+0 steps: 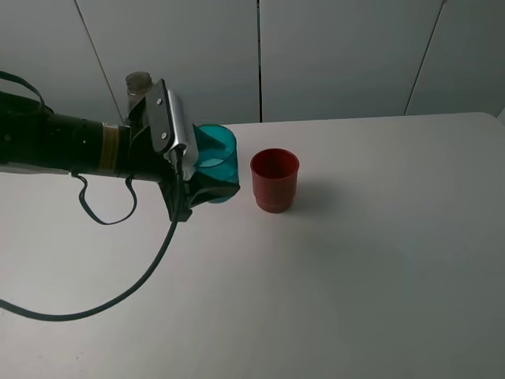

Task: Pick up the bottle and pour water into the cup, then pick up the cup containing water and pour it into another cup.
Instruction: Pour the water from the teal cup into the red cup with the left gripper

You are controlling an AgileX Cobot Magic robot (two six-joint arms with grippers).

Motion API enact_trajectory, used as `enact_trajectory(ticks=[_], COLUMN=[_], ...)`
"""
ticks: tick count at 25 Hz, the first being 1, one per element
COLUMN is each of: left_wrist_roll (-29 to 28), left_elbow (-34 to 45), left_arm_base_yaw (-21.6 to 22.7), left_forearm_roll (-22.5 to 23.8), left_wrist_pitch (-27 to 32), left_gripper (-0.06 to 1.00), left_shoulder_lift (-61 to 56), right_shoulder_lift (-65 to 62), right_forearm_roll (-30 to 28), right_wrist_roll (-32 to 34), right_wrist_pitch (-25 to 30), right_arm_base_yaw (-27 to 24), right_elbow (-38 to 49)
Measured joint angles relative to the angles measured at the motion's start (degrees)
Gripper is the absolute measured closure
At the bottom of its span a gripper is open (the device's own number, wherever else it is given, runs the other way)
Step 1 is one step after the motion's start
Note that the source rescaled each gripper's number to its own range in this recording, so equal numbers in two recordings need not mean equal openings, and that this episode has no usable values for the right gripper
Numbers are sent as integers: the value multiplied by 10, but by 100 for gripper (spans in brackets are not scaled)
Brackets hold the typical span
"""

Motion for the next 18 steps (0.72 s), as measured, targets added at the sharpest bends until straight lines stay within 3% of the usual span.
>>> enact_trajectory(ticks=[5, 18], left_wrist_roll=[-11, -12], left_elbow=[-53, -188], left_arm_base_yaw=[-11, -38], left_forearm_roll=[0, 0], left_wrist_pitch=[75, 167], left_gripper=[54, 54], left_shoulder_lift=[0, 77], right_shoulder_lift=[0, 0], right_forearm_roll=[0, 0], right_wrist_roll=[0, 0], right_wrist_pitch=[0, 0], right_arm_base_yaw=[0, 0], right_elbow=[0, 0])
